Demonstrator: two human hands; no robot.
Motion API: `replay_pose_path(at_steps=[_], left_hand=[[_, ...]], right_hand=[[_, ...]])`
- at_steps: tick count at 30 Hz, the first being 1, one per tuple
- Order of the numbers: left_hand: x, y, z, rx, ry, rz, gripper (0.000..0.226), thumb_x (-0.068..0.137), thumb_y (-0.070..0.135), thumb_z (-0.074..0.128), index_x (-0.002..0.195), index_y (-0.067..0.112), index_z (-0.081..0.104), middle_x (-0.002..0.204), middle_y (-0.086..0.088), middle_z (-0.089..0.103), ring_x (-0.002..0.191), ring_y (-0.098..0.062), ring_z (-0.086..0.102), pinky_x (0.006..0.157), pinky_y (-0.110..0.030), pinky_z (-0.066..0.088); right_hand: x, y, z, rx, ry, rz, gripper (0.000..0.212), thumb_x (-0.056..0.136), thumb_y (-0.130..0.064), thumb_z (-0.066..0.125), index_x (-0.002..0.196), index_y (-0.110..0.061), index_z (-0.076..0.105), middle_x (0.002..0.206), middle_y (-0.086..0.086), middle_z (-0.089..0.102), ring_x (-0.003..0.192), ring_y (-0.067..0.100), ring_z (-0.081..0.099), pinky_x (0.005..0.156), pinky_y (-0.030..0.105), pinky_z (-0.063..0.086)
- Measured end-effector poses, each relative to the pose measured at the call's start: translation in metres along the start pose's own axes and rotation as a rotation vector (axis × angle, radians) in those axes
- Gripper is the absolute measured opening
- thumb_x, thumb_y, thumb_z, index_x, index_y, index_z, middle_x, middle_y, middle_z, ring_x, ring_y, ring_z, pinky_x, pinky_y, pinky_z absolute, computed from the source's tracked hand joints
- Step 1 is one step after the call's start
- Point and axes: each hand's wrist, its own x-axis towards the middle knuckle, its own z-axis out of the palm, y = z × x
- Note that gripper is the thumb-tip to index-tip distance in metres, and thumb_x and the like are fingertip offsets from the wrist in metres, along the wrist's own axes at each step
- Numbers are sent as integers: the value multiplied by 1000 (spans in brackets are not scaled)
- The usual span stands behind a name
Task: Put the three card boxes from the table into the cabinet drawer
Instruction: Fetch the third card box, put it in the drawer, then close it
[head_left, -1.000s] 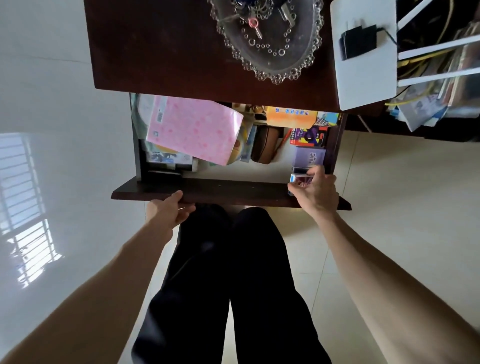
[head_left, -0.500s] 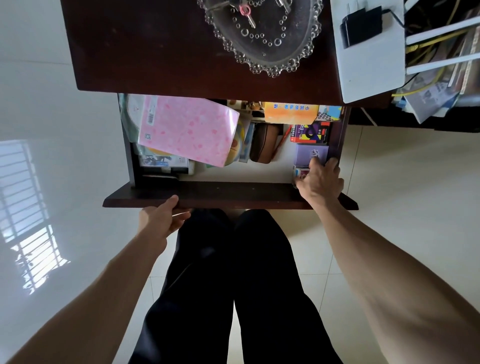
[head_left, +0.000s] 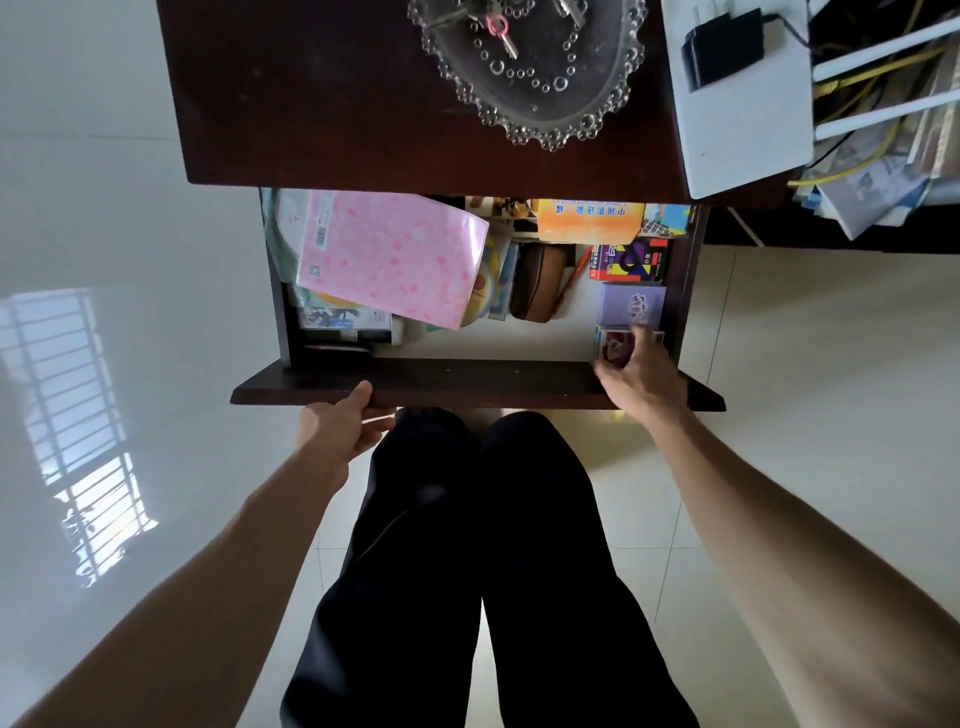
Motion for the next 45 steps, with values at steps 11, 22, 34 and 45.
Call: replay_pose_path(at_steps=[11,22,34,45], left_hand=[[-22,14,1,-93,-77,-128,33,100,21,49,122,-3,57,96,-17,71,71,-20,69,39,-16,50],[-20,-3,-6,-240,-79,-62,34,100,18,50,125,-5,52,106,-22,72,83,-26,75,58,-26,59],[-15,-1,-8,-315,-39,-30,18,101,13,45,111,0,51,97,-23,71,77,-27,76,58,-27,62],[-11,2,-9,-306,-17,-56,16,101,13,46,101,-2,52,81,-22,74,77,-28,76,66,-30,62]], right_hand=[[-78,16,0,517,228,245,26,92,-37,65,99,-13,73,103,6,76,95,25,69,84,29,49],[-65,26,24,1018,-96,538,33,104,-41,51,118,-13,63,98,2,78,84,13,75,64,27,50],[-53,32,16,1002,-242,547,34,106,-36,47,99,-9,66,94,6,80,86,18,76,68,31,47],[-52,30,18,1116,-210,600,29,105,-31,51,94,-8,66,73,3,79,80,16,74,67,29,50]])
